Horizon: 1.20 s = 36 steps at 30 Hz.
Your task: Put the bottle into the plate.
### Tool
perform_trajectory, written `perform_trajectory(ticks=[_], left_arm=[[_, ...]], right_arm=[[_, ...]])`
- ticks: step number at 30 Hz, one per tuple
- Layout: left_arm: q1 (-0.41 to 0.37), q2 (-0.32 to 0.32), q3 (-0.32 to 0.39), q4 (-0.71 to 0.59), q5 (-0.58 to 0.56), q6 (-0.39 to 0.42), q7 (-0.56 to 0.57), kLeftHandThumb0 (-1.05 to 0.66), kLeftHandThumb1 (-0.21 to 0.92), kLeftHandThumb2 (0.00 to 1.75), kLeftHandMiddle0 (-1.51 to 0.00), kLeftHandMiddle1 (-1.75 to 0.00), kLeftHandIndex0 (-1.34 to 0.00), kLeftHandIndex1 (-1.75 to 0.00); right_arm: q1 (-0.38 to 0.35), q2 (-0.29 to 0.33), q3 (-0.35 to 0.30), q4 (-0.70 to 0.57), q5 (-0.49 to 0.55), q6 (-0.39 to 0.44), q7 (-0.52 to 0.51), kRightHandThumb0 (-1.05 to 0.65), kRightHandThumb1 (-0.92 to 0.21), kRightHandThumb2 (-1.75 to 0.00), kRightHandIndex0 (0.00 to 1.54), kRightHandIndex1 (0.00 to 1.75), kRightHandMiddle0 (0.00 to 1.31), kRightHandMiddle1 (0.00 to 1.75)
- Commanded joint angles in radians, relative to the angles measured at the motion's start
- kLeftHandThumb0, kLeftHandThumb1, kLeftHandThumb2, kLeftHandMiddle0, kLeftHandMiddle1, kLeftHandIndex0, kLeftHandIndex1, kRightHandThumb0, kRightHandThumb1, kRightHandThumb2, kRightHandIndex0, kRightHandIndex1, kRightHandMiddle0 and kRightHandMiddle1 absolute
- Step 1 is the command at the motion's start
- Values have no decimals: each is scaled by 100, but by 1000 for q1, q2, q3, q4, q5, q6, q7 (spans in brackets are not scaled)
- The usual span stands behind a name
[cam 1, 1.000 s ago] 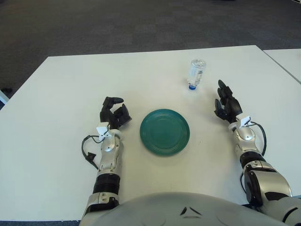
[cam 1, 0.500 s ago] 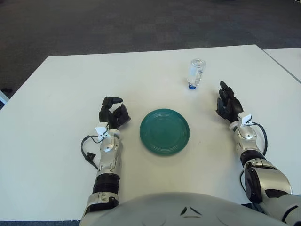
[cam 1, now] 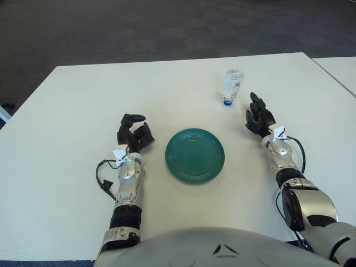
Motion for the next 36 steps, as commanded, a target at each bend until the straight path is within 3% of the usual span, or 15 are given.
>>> perform_trajectory(ticks=[1, 14, 23, 36], left_arm=[[-13, -2, -2, 14, 6, -15, -9, -47, 34, 128, -124, -175, -59, -175], [-16, -15, -11, 24, 31, -27, 11, -47, 34, 128, -125, -175, -59, -175], [-30, -17, -12, 56, 30, -41, 8, -47, 34, 128, -126, -175, -59, -175], [-43, -19, -12, 86, 34, -62, 11, -48, 34, 129, -126, -175, -60, -175]], right_arm=[[-78, 9, 14, 21, -20, 36, -27, -101, -92, -73, 0, 0, 0, 0], [-142, 32, 39, 21, -33, 82, -22, -100, -92, -70, 0, 0, 0, 0], [-182, 44, 44, 14, -29, 98, 9, -105, -92, -53, 0, 0, 0, 0], [-304, 51, 83, 19, -53, 186, 9, -105, -92, -48, 0, 0, 0, 0]])
